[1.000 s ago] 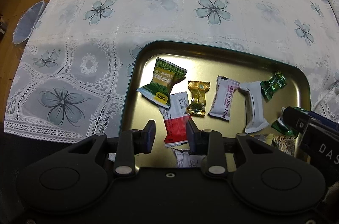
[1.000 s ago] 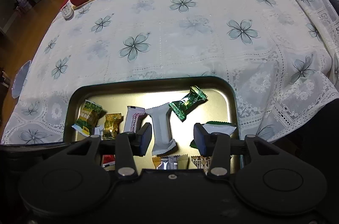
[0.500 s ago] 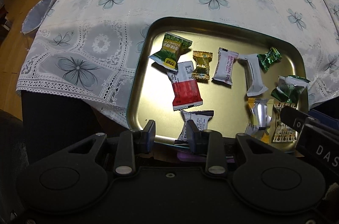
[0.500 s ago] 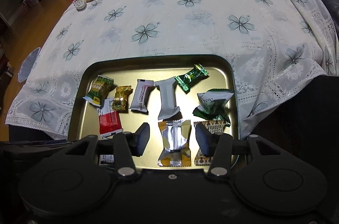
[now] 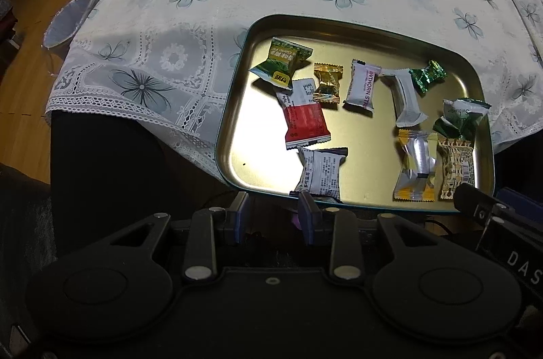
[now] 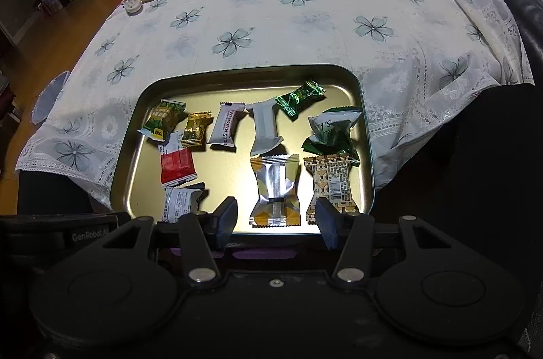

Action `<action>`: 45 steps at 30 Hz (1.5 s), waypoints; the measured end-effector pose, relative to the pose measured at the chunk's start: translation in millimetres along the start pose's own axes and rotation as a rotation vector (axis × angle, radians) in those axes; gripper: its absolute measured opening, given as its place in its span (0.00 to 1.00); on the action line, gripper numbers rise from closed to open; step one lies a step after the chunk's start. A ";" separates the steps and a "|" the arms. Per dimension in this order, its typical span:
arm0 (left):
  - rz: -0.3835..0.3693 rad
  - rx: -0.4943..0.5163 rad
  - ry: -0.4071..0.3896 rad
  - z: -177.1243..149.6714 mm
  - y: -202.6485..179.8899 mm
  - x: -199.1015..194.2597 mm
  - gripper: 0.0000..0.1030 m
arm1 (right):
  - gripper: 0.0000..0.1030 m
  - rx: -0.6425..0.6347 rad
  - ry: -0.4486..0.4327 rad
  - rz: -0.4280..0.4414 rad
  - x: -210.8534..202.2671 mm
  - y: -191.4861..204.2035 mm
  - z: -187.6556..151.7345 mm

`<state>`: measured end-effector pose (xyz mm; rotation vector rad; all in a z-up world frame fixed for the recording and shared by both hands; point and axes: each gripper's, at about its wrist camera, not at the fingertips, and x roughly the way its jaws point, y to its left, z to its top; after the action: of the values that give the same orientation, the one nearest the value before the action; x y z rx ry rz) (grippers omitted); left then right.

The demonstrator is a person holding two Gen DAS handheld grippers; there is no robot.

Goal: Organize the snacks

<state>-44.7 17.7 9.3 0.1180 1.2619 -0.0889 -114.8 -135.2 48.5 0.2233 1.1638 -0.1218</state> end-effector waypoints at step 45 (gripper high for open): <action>-0.007 0.030 0.004 -11.4 -5.3 -7.4 0.41 | 0.61 -0.001 0.002 -0.032 -6.2 1.0 -7.9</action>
<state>-58.4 14.1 12.8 0.1394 1.2651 -0.1134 -124.1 -132.4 51.3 0.2039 1.1697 -0.1493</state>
